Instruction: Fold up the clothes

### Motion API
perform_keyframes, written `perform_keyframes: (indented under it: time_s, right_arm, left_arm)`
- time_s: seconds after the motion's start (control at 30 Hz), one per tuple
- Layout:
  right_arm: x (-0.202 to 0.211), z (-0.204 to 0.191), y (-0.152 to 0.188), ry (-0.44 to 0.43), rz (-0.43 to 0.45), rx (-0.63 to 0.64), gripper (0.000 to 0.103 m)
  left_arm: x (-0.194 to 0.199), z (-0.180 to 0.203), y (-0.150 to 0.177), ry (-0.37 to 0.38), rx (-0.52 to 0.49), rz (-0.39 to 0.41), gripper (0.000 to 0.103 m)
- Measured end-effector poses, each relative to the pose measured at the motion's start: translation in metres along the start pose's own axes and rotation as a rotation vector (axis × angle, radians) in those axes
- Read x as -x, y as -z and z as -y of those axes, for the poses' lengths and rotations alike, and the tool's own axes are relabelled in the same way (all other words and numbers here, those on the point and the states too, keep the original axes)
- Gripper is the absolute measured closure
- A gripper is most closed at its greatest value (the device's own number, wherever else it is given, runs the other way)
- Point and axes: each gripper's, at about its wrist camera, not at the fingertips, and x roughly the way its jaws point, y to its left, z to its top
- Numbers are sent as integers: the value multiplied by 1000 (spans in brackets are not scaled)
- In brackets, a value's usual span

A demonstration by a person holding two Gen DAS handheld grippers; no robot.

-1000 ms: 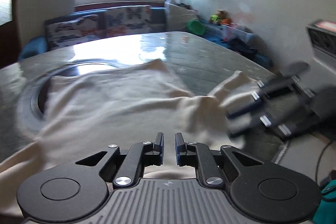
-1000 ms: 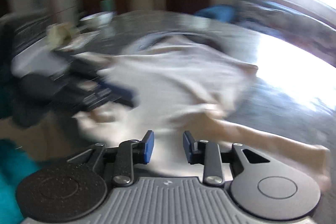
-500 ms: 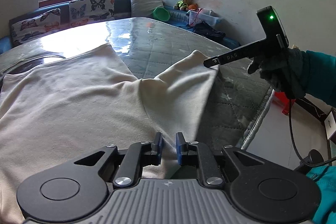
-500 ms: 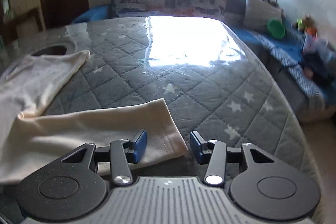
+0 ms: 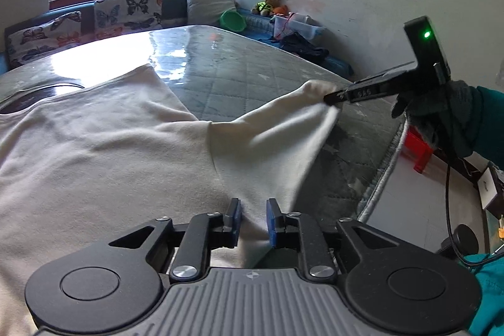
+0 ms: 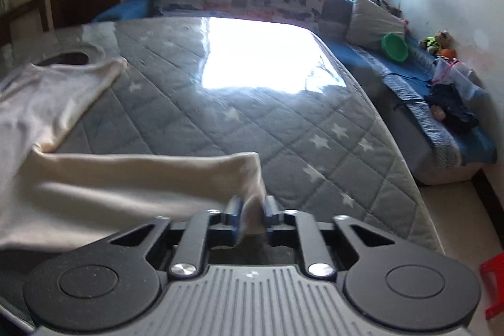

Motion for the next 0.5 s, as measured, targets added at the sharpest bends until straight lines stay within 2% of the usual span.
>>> perform_keyframes:
  time_s: [0.07,0.13,0.27,0.37,0.5]
  right_arm:
    - [1,1,-3,25,12,-5,80]
    - [7,0,-14,4,43,-11,80]
    - [13,-27,-43,-135,90,51,78]
    - [6,-59,-62,-264,93,120,78]
    - [-14,-101,-87,-378,91,220,78]
  left_arm:
    - [0,-1,1,9,5,1,78]
    - [1,-2,1,12,9,2,78]
    - [3,-3,-1,16,26,12,78]
    - [2,-2,0,21,37,12,78]
    - [1,-2,0,30,41,13,75]
